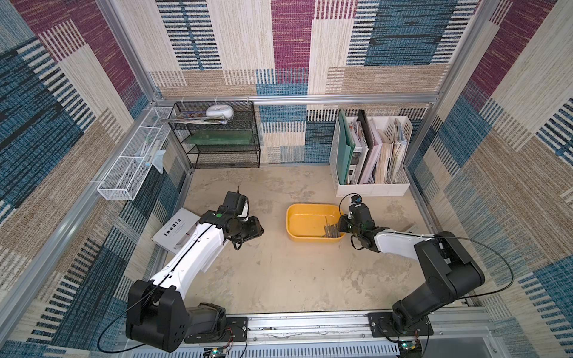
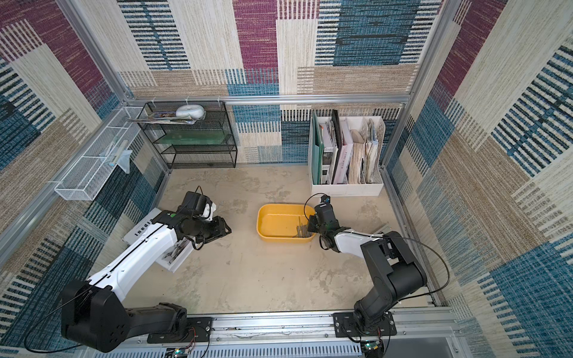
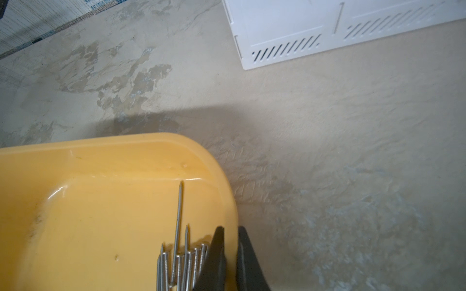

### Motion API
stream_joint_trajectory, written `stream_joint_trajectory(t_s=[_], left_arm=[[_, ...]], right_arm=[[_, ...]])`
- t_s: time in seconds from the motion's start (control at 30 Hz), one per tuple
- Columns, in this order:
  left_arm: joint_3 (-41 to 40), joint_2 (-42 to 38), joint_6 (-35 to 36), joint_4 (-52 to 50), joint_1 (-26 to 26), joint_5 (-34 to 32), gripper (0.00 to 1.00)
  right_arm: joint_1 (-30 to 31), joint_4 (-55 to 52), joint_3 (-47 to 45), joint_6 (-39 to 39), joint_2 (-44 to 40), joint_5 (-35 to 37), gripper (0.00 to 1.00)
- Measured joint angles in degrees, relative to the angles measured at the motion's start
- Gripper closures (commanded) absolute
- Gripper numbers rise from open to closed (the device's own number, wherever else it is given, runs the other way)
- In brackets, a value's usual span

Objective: Put the nails on the desktop into the storage box
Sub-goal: Place the storage box at the center of the board.

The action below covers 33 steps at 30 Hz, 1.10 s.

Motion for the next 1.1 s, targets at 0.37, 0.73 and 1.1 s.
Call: stream_joint_trajectory(t_s=[0.37,0.73,1.1], left_arm=[[-2.62,-2.36,1.07,1.05,2.16,1.75,0.47],[-2.62,-5.16,2.91,1.99,5.01,-0.96,0.01],[-12.72,-15.74,10.21,18.95,7.04,-27.12,0.01]], right_arm=[[0.83,-4.48,1.73,0.5,-2.01,0.15,0.55],[0.02,-10.93,3.58,-3.19,-15.58,6.78,0.26],[-12.68,-4.26,-8.79,-16.5,-34.27,16.74,0.0]])
